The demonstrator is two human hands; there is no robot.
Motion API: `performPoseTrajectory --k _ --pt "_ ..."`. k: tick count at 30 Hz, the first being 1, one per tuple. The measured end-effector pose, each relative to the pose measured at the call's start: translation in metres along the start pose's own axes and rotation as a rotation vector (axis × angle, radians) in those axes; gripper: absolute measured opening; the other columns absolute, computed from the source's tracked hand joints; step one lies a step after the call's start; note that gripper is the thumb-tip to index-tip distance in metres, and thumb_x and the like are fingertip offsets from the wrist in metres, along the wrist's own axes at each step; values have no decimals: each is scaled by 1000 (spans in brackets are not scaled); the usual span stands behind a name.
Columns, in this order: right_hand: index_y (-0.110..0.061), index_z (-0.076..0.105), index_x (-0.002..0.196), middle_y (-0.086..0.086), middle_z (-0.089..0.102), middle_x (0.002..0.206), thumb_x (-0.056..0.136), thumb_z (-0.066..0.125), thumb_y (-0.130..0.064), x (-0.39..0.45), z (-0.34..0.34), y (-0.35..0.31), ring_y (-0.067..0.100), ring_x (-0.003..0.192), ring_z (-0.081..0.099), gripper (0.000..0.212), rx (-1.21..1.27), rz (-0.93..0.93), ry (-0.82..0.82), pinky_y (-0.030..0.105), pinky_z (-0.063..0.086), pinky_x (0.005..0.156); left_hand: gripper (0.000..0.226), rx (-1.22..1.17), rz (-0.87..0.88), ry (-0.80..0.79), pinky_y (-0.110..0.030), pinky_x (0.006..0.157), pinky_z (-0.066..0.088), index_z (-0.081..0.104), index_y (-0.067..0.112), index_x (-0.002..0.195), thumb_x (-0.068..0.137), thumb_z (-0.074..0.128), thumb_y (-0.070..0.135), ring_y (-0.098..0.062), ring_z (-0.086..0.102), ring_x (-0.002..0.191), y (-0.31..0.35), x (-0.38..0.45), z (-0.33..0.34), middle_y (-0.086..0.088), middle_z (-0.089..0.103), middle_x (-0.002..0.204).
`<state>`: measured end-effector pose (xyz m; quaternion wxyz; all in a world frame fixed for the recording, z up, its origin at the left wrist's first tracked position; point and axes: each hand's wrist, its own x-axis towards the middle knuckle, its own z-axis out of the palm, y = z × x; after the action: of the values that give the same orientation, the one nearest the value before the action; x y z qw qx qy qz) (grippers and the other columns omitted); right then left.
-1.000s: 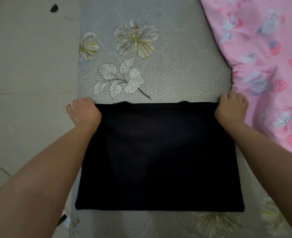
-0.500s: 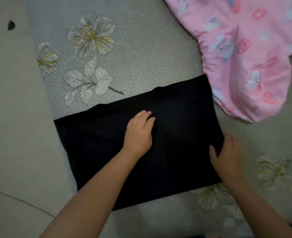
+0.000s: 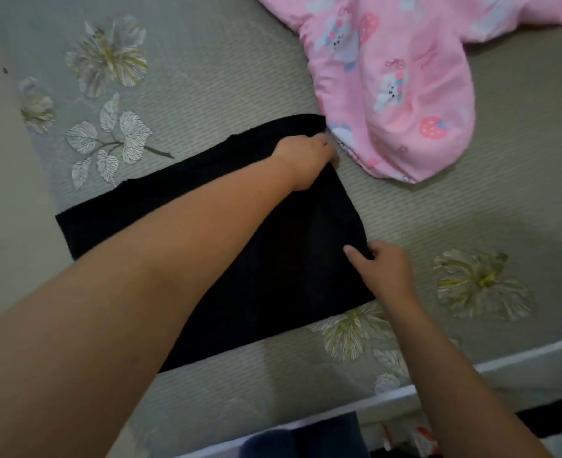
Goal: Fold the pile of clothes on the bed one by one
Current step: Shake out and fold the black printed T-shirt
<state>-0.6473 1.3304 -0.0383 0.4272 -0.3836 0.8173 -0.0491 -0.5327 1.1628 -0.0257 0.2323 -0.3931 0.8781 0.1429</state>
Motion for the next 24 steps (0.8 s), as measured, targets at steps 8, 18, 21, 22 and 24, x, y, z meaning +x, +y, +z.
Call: performPoseTrajectory --k 8,18,21,22,24 --pt "-9 68 96 1 62 75 83 62 -32 -61 -5 -32 22 81 57 27 -145 -373 265 29 19 76 30 43 33 143 -39 72 39 53 6 119 89 49 7 -34 46 108 -42 -64 -2 -16 40 131" --pt "-6 58 96 8 56 98 91 50 -14 -179 97 -118 25 83 58 13 -81 -686 -72 27 35 60 33 -59 -81 209 -51 79 46 58 -2 114 81 55 -8 -46 51 109 -140 -232 28 -24 37 140" --pt "-5 62 89 9 60 91 78 64 -5 -198 141 -135 25 71 61 11 -186 -691 -75 25 35 52 36 -51 -110 148 -46 78 46 56 -1 117 81 56 -6 -45 53 106 -167 -260 50 -22 33 144" --pt "-5 64 77 9 63 79 64 75 -3 -203 153 -139 22 58 60 17 -202 -690 -58 21 33 45 36 -56 -113 138 -46 77 46 57 -1 117 81 56 -6 -45 54 105 -174 -266 59 -22 33 144" --pt "-9 58 51 4 56 52 29 87 -1 -210 173 -148 16 34 49 37 -180 -716 -39 12 25 34 38 -76 -136 103 -45 79 46 56 2 118 80 56 -5 -44 52 109 -188 -277 77 -19 31 145"
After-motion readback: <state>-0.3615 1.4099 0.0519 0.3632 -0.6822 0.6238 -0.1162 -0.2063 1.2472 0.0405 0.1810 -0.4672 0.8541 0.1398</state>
